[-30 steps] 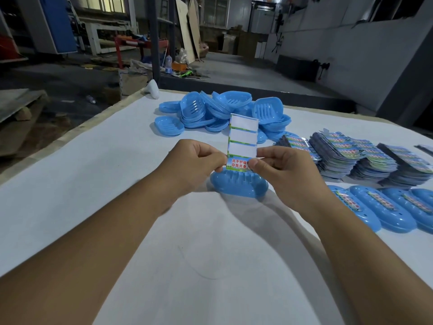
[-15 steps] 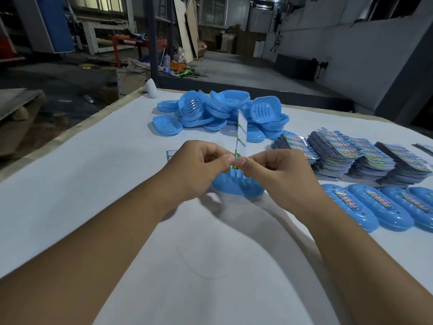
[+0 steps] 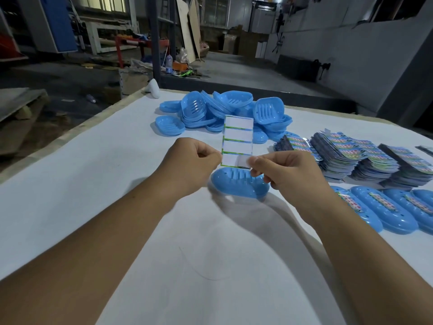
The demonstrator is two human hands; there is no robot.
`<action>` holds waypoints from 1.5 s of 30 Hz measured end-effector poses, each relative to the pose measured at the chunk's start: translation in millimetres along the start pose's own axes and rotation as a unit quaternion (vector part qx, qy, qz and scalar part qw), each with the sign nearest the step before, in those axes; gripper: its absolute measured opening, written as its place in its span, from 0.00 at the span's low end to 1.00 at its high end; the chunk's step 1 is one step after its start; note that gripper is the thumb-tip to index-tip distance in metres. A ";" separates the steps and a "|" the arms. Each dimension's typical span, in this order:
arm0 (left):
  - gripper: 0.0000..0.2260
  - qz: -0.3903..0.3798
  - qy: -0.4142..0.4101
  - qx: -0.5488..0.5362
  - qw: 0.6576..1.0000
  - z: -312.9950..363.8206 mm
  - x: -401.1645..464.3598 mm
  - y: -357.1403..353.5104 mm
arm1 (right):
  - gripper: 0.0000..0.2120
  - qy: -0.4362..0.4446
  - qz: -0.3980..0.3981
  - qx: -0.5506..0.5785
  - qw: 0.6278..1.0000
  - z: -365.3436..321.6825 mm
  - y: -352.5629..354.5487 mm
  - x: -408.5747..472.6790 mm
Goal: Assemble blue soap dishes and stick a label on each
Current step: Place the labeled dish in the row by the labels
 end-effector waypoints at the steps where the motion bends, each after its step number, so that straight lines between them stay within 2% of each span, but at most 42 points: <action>1: 0.08 0.011 0.003 0.014 1.000 -1.3 1.5 5.0 | 0.08 -0.006 -0.002 0.003 1.000 1.1 0.9 0.1; 4: 0.05 0.029 0.008 0.058 0.998 -3.6 4.2 16.9 | 0.09 -0.028 -0.004 0.010 1.000 5.3 3.6 0.2; 14: 0.17 0.089 0.054 0.238 0.966 0.6 4.6 46.6 | 0.10 -0.062 -0.015 0.058 0.996 9.6 4.6 0.8; 16: 0.16 0.093 0.067 0.314 0.942 -0.1 6.3 53.2 | 0.10 -0.067 -0.010 0.055 0.996 10.9 4.9 1.0; 21: 0.18 0.068 0.075 0.501 0.859 1.5 6.9 61.5 | 0.11 -0.069 0.000 0.048 0.996 12.1 5.3 1.1; 24: 0.19 0.056 0.080 0.560 0.823 2.2 6.8 61.7 | 0.11 -0.067 0.001 0.045 0.997 11.5 3.7 0.5; 27: 0.18 0.068 0.072 0.589 0.802 3.4 6.0 64.3 | 0.11 -0.061 0.000 0.034 0.998 9.4 2.8 -0.6; 29: 0.15 0.094 0.044 0.572 0.814 11.0 5.2 64.9 | 0.12 -0.051 0.002 0.020 0.999 7.1 2.0 -1.2; 30: 0.13 0.105 0.021 0.532 0.840 17.2 4.4 62.4 | 0.11 -0.046 0.003 0.014 0.999 6.0 1.1 -1.3; 33: 0.09 0.070 -0.036 0.288 0.954 29.9 -2.9 35.1 | 0.10 -0.035 0.010 -0.003 0.999 4.5 -1.4 -2.1; 35: 0.09 0.005 -0.040 0.128 0.991 33.6 -12.8 6.2 | 0.10 -0.027 0.016 -0.014 0.999 3.0 -2.4 -3.0; 38: 0.08 -0.047 -0.028 0.024 0.998 33.2 -24.0 -20.6 | 0.09 -0.014 0.016 -0.014 1.000 0.1 -3.7 -3.8; 45: 0.05 -0.050 0.016 -0.026 0.998 27.5 -24.8 -20.5 | 0.10 -0.006 0.011 -0.009 1.000 -1.3 -3.6 -3.2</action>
Point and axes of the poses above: each hand's wrist, its own x-axis towards the middle knuckle, its own y-axis out of the back of the hand, z = x × y, the point moved 9 cm from there along x, towards the middle knuckle, and after that the axes turned 7 degrees about -x, right-handed, at the moved point
